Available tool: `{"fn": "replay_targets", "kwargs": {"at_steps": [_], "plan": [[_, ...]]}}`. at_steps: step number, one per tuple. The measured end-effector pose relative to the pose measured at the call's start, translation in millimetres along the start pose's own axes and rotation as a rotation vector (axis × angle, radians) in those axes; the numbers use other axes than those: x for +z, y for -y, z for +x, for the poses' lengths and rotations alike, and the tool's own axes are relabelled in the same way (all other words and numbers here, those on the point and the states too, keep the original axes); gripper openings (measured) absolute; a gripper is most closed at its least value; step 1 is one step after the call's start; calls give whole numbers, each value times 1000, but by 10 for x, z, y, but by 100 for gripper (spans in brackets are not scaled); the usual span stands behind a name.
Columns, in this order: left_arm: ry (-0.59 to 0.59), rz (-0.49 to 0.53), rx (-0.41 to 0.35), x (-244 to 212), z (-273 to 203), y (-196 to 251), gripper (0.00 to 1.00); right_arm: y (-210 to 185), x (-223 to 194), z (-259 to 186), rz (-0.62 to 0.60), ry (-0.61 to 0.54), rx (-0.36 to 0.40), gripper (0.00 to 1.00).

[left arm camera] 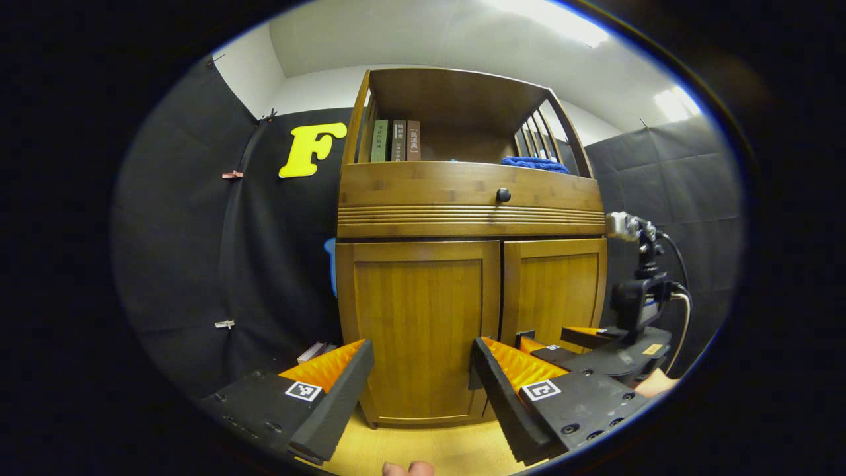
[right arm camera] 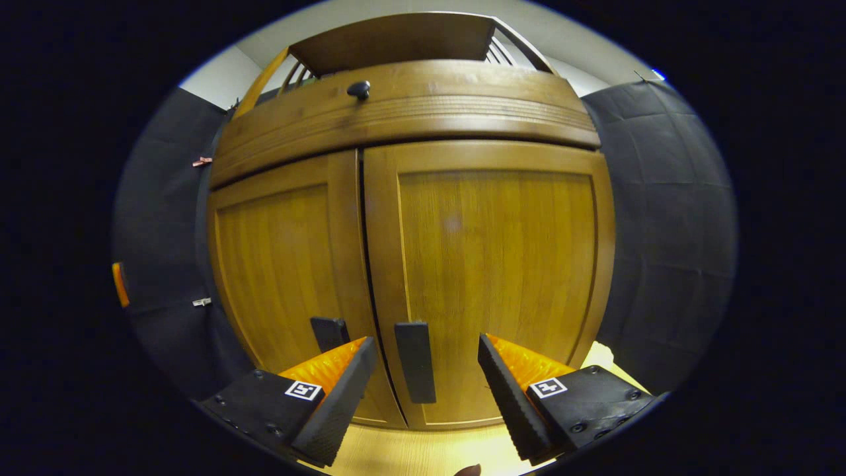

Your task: Open the right door of the double-door shoe cabinet with the right hand, and open the left door with the left hand.

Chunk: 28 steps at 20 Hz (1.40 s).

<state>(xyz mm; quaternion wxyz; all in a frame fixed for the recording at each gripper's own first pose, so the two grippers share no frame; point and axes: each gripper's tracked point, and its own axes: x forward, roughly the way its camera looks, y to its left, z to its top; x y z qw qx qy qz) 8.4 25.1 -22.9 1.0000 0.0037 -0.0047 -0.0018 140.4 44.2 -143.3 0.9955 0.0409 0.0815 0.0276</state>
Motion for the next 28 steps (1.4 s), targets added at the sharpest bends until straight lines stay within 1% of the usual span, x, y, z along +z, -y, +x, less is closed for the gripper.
{"fn": "replay_targets", "kwargs": {"at_steps": [1, 3, 4, 5, 6, 7, 8, 10, 11, 13, 14, 15, 17, 18, 19, 20, 23, 25, 28], "plan": [[-5, -1, 0, -6, -10, -15, 95, -21, -85, 53, -6, -22, 2, 98], [-16, -6, 4, -41, -47, -48, 95, -61, -191, 178, -32, -28, -2, 98], [-20, -9, 9, -56, -66, -75, 95, -51, -220, 213, -40, -25, -8, 94], [-22, -14, 16, -58, -87, -111, 95, -68, -227, 253, -37, -19, -3, 80], [-24, -19, 22, -81, -99, -141, 95, -80, -201, 286, -35, -3, -3, 73], [-28, -21, 29, -90, -113, -173, 95, -87, -181, 331, -42, 6, -6, 62], [-34, -21, 35, -112, -123, -206, 95, -113, -192, 358, -48, 8, -4, 47], [-38, -24, 44, -117, -146, -246, 94, -160, -226, 404, -59, -2, 6, 46], [-37, -25, 47, -106, -163, -263, 94, -113, -282, 466, -68, -1, -19, 46], [-34, -26, 58, -92, -192, -295, 93, -109, -205, 414, -63, 11, -23, 35], [-34, -25, 62, -96, -211, -297, 94, -113, -210, 397, -70, 10, -18, 25], [-34, -25, 62, -88, -223, -292, 94, -106, -214, 404, -71, 4, -10, 29], [-35, -21, 67, -86, -249, -288, 94, -121, -212, 361, -63, -5, 9, 29], [-35, -22, 69, -89, -264, -282, 94, -112, -212, 322, -67, -6, 19, 25], [-35, -24, 70, -84, -273, -268, 94, -114, -215, 280, -70, -6, 28, 33], [-35, -27, 69, -92, -285, -255, 96, -114, -218, 219, -66, -3, 40, 29], [-39, -25, 67, -99, -315, -201, 94, -86, -212, 29, -51, -5, 84, 29], [-48, -27, 63, -118, -336, -158, 96, -40, -207, -117, -54, -2, 119, 29], [-50, -32, 57, -130, -374, -87, 94, 51, -211, -391, -45, 4, 152, 29]]}}
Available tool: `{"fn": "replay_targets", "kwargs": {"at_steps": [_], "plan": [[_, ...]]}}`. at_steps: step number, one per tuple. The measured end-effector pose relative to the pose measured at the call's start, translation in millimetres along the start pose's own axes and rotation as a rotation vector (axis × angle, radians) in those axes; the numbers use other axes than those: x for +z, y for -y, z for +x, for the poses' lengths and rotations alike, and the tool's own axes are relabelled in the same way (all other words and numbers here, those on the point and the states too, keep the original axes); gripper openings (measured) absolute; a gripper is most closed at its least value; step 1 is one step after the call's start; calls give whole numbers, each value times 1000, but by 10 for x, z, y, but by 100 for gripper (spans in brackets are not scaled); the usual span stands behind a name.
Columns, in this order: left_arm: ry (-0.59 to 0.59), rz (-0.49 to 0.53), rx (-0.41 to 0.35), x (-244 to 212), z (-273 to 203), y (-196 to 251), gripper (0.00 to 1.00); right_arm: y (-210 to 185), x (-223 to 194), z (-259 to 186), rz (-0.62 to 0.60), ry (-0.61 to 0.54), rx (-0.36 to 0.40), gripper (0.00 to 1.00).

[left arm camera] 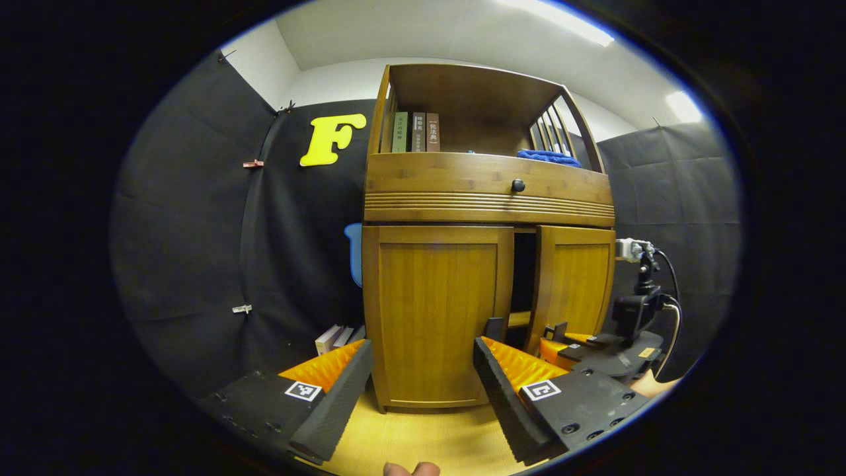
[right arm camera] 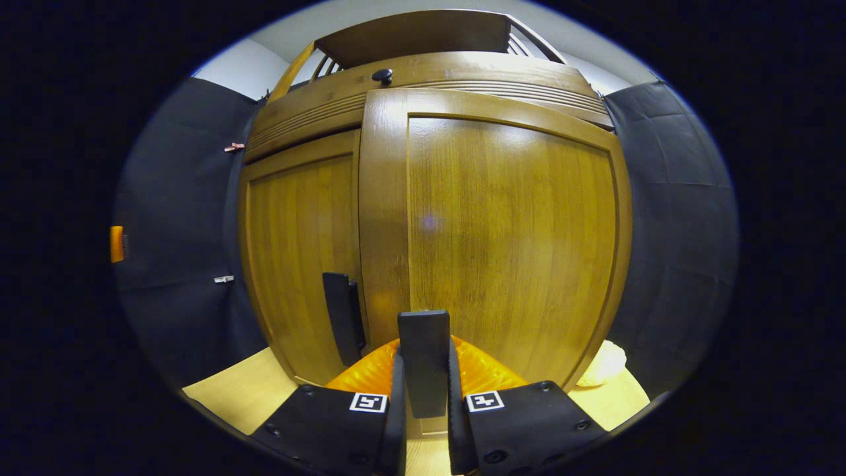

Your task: Open the right door of the double-door shoe cabinet with the right hand, and open the left door with the left hand.

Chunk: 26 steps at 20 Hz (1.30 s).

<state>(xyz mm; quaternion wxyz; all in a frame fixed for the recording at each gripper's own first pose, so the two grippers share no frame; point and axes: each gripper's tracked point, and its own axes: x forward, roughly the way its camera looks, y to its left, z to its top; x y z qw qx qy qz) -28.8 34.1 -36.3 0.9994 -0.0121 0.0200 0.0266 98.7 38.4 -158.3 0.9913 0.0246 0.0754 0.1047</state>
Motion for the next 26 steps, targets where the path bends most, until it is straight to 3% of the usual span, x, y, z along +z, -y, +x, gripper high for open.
{"fn": "replay_targets", "kwargs": {"at_steps": [3, 4, 13, 14, 20, 21, 26], "plan": [[-5, 1, -4, -7, -11, 67, 96, 105, -22, -257, -2, -3, 9, 24], [-3, -1, -5, -13, -9, 98, 94, 132, -18, -324, -1, -4, 8, 29], [-14, -42, -3, -23, 94, 384, 94, 555, -40, -978, -37, -39, -65, 28], [-18, -45, -5, -32, 123, 432, 94, 627, -47, -1046, -36, -46, -72, 24], [-14, -19, -28, -18, 283, 774, 93, 998, -39, -1374, 32, -71, -96, 28], [-12, -17, -31, -7, 310, 832, 94, 1078, -41, -1436, 31, -74, -100, 24], [-18, -17, -38, -22, 439, 1093, 94, 1457, -79, -1621, 5, -88, -118, 28]]}}
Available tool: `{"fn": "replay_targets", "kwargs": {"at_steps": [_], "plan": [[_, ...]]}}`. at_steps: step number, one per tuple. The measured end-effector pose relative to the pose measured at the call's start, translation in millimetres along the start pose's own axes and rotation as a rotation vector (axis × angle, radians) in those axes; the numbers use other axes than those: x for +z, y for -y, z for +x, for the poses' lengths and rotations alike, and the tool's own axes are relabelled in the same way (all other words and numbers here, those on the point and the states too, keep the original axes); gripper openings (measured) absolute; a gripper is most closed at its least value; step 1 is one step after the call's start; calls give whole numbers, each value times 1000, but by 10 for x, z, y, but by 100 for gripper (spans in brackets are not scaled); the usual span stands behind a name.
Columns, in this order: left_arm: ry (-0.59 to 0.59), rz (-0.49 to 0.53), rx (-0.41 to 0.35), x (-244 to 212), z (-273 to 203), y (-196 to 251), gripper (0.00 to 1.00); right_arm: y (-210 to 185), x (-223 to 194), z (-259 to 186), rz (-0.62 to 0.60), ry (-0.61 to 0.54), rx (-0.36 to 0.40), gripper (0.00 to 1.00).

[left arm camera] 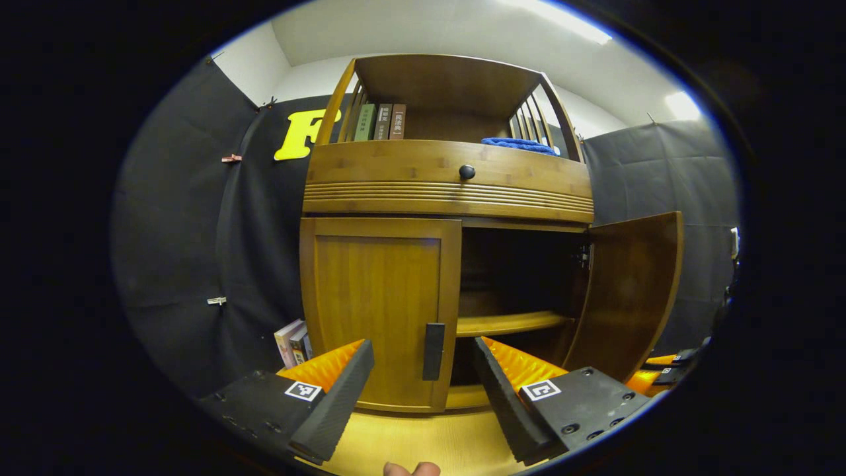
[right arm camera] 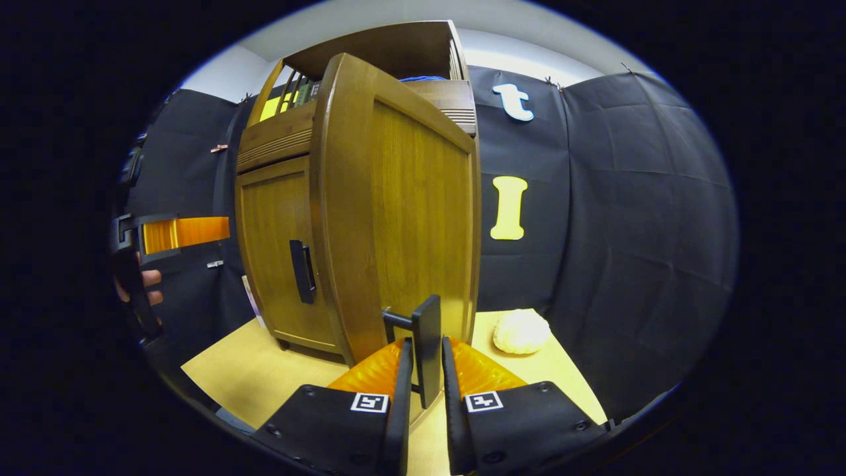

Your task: Open the right door of the double-door shoe cabinet with the right hand, and open the left door with the left hand.

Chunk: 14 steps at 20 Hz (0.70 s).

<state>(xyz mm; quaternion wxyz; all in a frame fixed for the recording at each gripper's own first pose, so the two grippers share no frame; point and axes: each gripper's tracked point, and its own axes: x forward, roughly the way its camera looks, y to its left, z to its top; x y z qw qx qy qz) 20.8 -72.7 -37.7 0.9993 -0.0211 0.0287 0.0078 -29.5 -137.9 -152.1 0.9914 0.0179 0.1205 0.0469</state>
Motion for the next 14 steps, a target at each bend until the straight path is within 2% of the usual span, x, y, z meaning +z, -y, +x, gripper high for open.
{"fn": "replay_targets", "kwargs": {"at_steps": [3, 7, 8, 9, 14], "plan": [[0, 7, 1, 4, 73, 134, 93, 256, 27, -63, 28, 4, -6, 28], [6, 16, -5, -18, 187, 279, 94, 587, 138, -74, 54, 24, -3, 23], [5, 19, -6, -44, 225, 317, 94, 686, 171, -70, 49, 31, -7, 13], [9, 23, -7, -55, 256, 341, 94, 774, 172, -61, 35, 23, -12, 22], [16, 44, 6, -153, 417, 371, 93, 1045, 191, -89, 43, 16, -6, 22]]}}
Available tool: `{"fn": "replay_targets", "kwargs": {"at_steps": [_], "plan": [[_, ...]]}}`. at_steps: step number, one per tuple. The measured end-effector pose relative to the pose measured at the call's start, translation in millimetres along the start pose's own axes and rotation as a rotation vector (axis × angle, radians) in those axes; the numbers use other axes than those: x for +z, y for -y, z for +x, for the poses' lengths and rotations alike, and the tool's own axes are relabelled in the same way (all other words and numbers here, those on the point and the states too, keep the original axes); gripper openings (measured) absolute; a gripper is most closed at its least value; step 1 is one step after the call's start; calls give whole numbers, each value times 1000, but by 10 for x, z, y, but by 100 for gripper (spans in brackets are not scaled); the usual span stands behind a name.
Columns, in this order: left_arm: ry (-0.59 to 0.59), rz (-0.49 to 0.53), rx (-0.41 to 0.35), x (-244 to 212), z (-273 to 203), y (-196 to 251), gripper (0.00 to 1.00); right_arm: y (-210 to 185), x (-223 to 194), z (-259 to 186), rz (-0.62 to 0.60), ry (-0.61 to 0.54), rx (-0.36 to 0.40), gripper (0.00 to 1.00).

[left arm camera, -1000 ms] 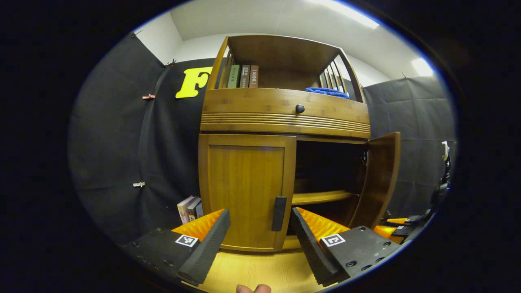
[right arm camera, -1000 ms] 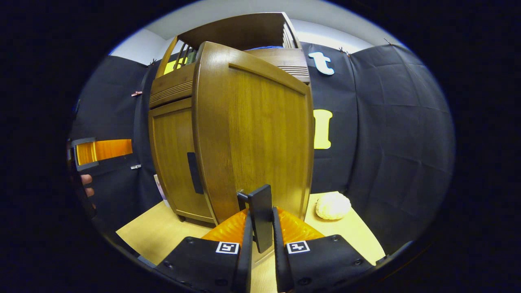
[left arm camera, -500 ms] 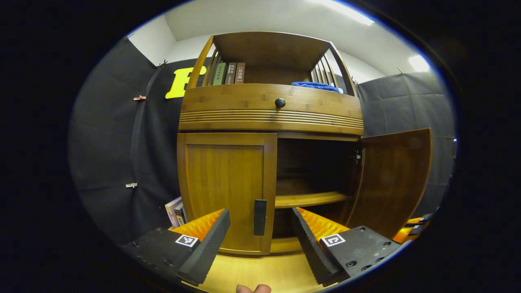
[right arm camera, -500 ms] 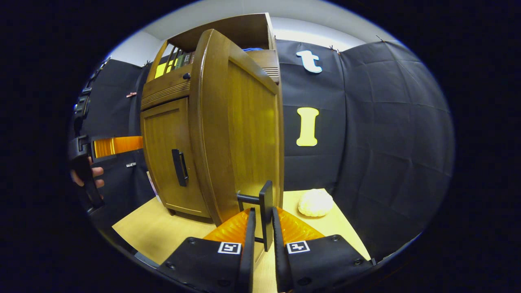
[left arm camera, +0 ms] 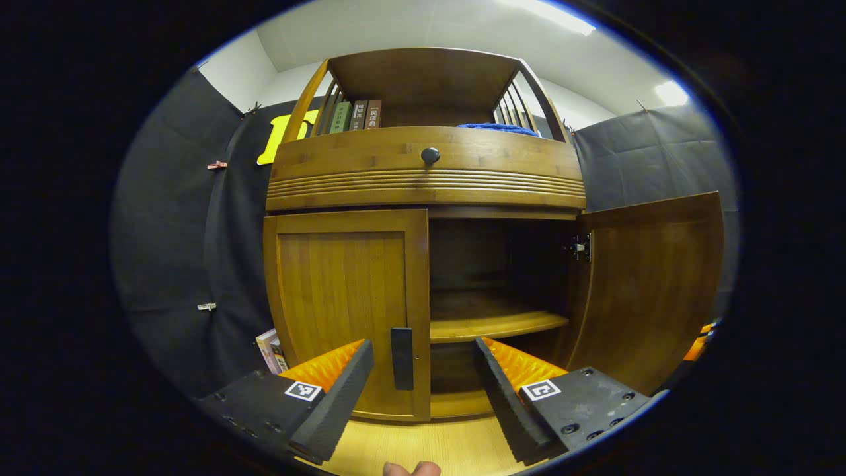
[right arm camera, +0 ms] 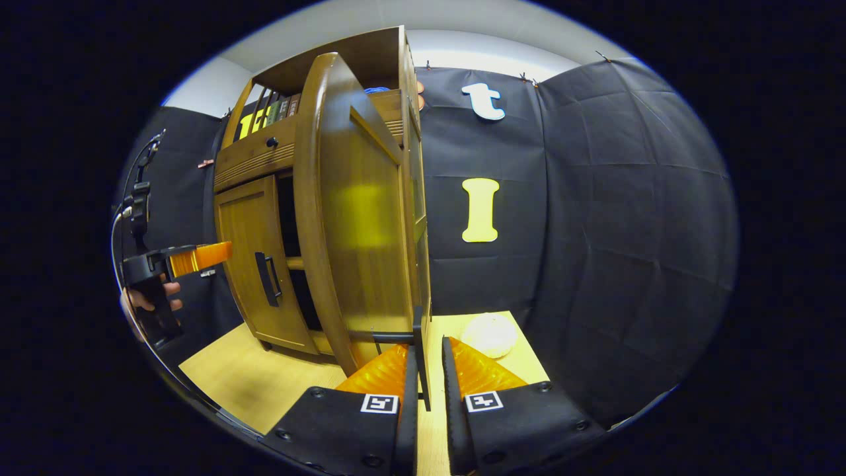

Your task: Open the right door of the double-door shoe cabinet with the right hand, and open the left door with the left hand.

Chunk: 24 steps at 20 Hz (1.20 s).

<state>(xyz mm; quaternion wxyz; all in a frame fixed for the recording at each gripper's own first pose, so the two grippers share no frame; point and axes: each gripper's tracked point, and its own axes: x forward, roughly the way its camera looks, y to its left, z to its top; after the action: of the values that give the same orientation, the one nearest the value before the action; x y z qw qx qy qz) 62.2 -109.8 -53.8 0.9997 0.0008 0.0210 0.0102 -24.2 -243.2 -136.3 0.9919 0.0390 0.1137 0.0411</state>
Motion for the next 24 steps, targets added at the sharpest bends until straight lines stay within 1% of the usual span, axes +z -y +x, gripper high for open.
{"fn": "replay_targets", "kwargs": {"at_steps": [4, 5, 7, 9, 11, 13, 15, 17, 18, 19, 20, 21, 23, 24], "plan": [[-15, 3, 16, -84, 120, -30, 93, 3, -3, -6, -9, 1, -3, 23], [-18, 0, 20, -113, 145, -44, 93, 13, -8, -7, -8, -1, -11, 23], [-28, -10, 28, -178, 212, -66, 93, 113, 11, -53, -2, 10, -50, 23], [-26, -19, 28, -212, 299, -85, 94, 282, 52, -181, -28, 39, -118, 40], [-31, -4, 38, -278, 421, -144, 94, 556, 179, -325, -76, 90, -210, 70], [-30, 16, 47, -339, 565, -194, 94, 688, 310, -467, -81, 122, -244, 99], [-29, 30, 48, -405, 725, -225, 92, 793, 413, -568, -81, 145, -280, 100], [-44, 25, 50, -514, 882, -267, 93, 827, 492, -647, -79, 163, -305, 99], [-50, 17, 55, -567, 964, -277, 92, 832, 512, -683, -78, 169, -312, 100], [-55, 15, 67, -600, 1066, -308, 88, 826, 512, -715, -82, 170, -317, 99], [-59, 17, 75, -634, 1130, -351, 87, 821, 501, -748, -88, 170, -324, 99], [-63, 21, 79, -668, 1206, -377, 82, 811, 486, -785, -94, 167, -329, 99], [-75, 24, 76, -740, 1339, -395, 75, 800, 466, -840, -100, 160, -342, 100], [-79, 20, 74, -767, 1390, -411, 72, 794, 444, -869, -102, 155, -349, 95]]}}
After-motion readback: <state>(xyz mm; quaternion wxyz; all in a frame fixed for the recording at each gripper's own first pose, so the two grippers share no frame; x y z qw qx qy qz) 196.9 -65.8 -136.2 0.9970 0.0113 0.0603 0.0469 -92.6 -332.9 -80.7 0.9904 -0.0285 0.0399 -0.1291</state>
